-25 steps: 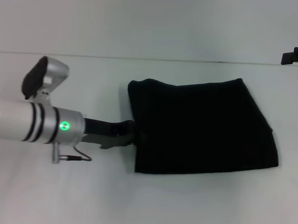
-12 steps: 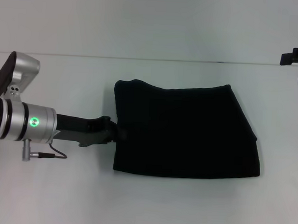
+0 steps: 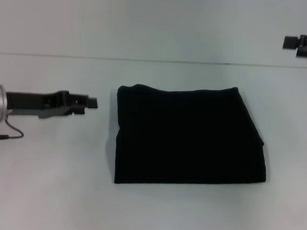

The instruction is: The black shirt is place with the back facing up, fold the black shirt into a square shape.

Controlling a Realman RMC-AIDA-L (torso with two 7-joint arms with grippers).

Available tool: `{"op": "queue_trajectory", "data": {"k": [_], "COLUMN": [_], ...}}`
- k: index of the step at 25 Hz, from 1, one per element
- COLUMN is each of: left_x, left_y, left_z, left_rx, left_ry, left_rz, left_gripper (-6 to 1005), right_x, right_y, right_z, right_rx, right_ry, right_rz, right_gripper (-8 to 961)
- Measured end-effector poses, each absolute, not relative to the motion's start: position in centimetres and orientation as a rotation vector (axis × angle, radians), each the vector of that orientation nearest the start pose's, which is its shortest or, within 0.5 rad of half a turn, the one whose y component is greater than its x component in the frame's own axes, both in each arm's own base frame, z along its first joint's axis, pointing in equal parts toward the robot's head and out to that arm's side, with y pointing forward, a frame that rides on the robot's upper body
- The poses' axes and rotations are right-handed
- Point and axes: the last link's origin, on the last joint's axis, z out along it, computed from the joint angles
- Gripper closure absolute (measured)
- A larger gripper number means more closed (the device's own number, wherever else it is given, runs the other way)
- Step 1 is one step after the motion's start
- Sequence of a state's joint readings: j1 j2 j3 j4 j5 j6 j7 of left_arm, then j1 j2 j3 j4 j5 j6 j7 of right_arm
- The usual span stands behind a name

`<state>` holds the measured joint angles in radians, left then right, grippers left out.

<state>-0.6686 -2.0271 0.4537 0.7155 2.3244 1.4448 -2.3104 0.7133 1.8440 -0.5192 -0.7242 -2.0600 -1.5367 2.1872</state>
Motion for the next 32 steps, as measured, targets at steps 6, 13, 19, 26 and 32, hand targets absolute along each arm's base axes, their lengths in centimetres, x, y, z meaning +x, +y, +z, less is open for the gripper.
{"op": "queue_trajectory", "data": {"k": [6, 13, 19, 26, 32], "left_x": [-26.1, -23.7, -21.8, -21.6, -21.7], "left_y": [37.6, 37.5, 37.1, 37.2, 37.3], "left_z": [4.8, 2.5, -0.2, -1.5, -2.5], "left_rx": [-2.461, -2.653, -2.813, -2.761, -2.715], "left_ry": [-1.349, -0.933, -0.819, -0.810, -0.770], "left_rz": [-0.619, -0.632, -0.502, -0.525, -0.540], "left_gripper": [406, 131, 113, 112, 112], "right_x": [27.8, 31.0, 30.9, 30.1, 29.7], "right_y": [36.7, 32.1, 31.6, 32.7, 33.4], "right_z": [10.0, 5.7, 3.7, 3.0, 2.5], "right_rx": [-2.354, -2.390, -2.497, -2.508, -2.512], "right_ry": [0.920, 0.758, 0.764, 0.763, 0.775], "right_rz": [0.841, 0.742, 0.654, 0.656, 0.664], "right_gripper": [6, 6, 6, 6, 6]}}
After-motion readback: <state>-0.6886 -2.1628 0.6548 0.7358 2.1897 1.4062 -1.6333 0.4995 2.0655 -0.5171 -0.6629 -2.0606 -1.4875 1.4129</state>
